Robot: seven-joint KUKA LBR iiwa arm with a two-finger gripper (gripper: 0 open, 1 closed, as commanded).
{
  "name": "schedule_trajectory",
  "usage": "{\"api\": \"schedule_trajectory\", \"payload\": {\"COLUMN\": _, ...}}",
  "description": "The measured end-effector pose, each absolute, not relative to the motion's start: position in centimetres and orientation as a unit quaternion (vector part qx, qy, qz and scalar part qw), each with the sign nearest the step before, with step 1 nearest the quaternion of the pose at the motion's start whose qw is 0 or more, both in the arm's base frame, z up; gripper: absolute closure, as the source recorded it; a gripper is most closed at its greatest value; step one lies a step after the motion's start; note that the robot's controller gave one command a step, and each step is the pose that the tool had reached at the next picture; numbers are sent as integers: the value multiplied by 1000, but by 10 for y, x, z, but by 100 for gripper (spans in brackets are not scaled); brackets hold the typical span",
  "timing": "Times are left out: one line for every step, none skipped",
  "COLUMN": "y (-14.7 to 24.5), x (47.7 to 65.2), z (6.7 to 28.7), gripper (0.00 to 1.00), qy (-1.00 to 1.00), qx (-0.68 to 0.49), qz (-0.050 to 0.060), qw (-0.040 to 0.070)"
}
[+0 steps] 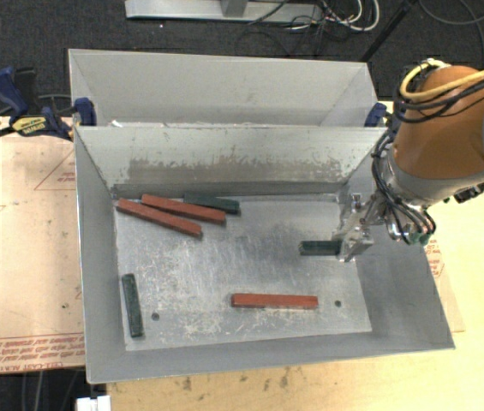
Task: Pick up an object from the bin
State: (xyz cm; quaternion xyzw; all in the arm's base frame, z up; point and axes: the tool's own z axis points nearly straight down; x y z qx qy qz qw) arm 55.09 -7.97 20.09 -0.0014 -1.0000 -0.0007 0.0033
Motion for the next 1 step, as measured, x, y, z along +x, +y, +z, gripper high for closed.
{"api": "schedule_trajectory", "payload": {"y": -79, "x": 553, "z": 205, "gripper": 100, "qy": -1000, "qx": 0, "qz": 0, "qw": -1}}
